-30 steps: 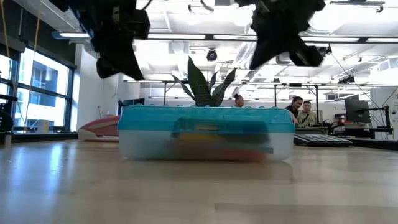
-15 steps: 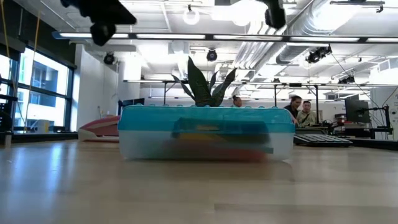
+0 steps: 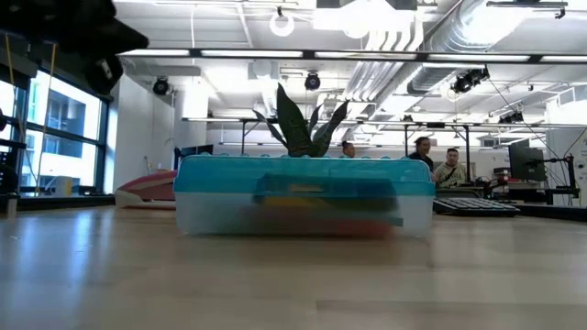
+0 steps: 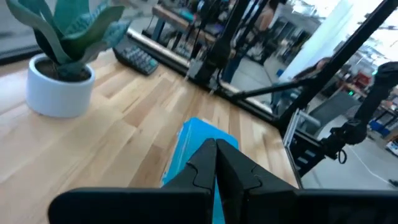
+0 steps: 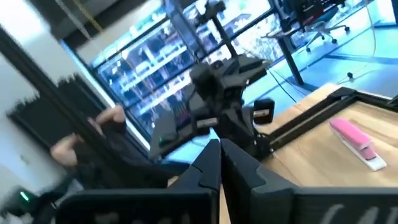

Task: Pack school essentials
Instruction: Return to Home Position

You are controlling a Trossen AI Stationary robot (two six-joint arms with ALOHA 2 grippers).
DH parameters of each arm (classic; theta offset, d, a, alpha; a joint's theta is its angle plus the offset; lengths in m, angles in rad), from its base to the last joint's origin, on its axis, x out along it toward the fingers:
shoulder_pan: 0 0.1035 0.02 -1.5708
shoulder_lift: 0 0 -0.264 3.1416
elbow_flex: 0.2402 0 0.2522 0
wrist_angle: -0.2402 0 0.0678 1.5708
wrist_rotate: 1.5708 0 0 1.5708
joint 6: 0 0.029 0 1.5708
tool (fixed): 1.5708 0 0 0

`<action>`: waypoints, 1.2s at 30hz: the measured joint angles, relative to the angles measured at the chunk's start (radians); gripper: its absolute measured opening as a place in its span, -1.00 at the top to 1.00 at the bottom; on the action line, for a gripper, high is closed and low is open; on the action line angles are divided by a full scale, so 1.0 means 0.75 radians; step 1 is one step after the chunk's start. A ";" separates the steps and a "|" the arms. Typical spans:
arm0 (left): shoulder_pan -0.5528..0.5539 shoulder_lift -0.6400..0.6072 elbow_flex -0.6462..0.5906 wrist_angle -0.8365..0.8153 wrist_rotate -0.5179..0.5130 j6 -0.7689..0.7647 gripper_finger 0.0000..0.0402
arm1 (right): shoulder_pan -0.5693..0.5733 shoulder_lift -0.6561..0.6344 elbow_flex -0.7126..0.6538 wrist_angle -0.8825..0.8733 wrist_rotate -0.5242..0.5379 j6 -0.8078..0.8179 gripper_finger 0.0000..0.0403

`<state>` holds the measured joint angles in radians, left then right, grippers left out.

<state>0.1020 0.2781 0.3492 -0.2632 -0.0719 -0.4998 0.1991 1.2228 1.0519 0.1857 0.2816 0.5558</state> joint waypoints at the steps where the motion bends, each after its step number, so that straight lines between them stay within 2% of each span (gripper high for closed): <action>1: 0.000 -0.042 -0.021 0.002 0.000 0.013 1.00 | -0.005 -0.015 0.000 -0.001 0.001 0.022 1.00; 6: 0.000 -0.217 -0.121 0.001 -0.026 0.061 1.00 | 0.000 -0.089 0.000 -0.001 -0.004 -0.010 1.00; 13: 0.000 -0.363 -0.259 0.088 -0.027 0.053 1.00 | 0.008 -0.234 0.000 -0.010 -0.004 -0.167 1.00; 23: 0.001 -0.364 -0.451 0.369 -0.020 0.006 1.00 | 0.007 -0.583 0.000 -0.190 -0.005 -0.379 1.00; 30: 0.002 -0.355 -0.450 0.387 -0.041 0.027 1.00 | 0.007 -0.834 0.000 -0.461 -0.005 -0.494 1.00; 36: 0.002 -0.353 -0.451 0.387 -0.051 0.032 1.00 | 0.007 -0.971 -0.056 -0.663 0.013 -0.534 1.00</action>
<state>0.1036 0.0132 0.0113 0.0269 -0.1100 -0.4759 0.2047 0.4948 1.0098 -0.3117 0.2915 0.1555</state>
